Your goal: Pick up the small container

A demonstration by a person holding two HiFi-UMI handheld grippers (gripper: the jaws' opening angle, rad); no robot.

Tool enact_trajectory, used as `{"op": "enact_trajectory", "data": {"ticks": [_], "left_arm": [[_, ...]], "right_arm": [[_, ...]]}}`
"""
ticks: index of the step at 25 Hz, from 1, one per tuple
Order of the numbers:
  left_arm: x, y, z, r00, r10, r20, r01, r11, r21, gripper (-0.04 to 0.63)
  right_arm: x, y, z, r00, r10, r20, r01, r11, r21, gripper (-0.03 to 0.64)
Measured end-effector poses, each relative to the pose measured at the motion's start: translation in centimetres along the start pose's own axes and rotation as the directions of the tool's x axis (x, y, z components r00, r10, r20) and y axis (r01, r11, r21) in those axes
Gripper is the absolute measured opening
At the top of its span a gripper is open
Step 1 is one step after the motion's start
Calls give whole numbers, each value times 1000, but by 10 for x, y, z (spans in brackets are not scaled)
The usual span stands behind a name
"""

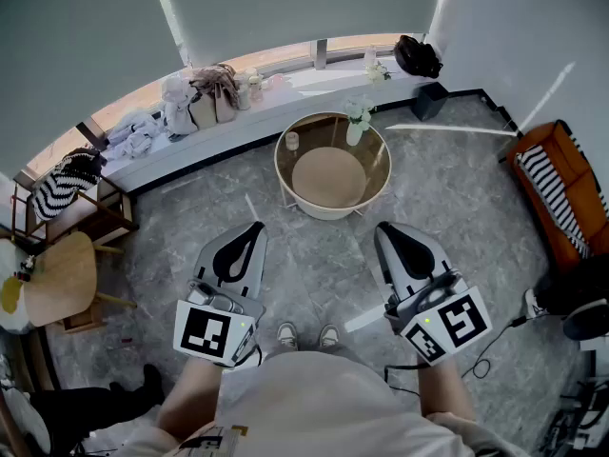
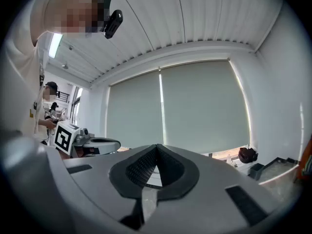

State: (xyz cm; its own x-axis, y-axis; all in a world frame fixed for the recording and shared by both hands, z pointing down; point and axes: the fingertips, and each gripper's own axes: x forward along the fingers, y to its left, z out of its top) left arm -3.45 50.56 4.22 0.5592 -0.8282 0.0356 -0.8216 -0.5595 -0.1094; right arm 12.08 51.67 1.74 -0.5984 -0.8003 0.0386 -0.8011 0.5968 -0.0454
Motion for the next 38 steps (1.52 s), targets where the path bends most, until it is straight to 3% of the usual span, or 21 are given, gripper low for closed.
{"op": "enact_trajectory", "data": {"ticks": [17,38], "left_arm": [[3,-16,4,1000,2,-12,-2,1000,16,8],[47,-68,4,996,93,-17,-92,995,38,8]], "right_arm": [[-15,-15,0,1000,-17,-4,17,1000,20,6],[-44,-97,-10,999,-7,38,8,1000,-14,6]]}}
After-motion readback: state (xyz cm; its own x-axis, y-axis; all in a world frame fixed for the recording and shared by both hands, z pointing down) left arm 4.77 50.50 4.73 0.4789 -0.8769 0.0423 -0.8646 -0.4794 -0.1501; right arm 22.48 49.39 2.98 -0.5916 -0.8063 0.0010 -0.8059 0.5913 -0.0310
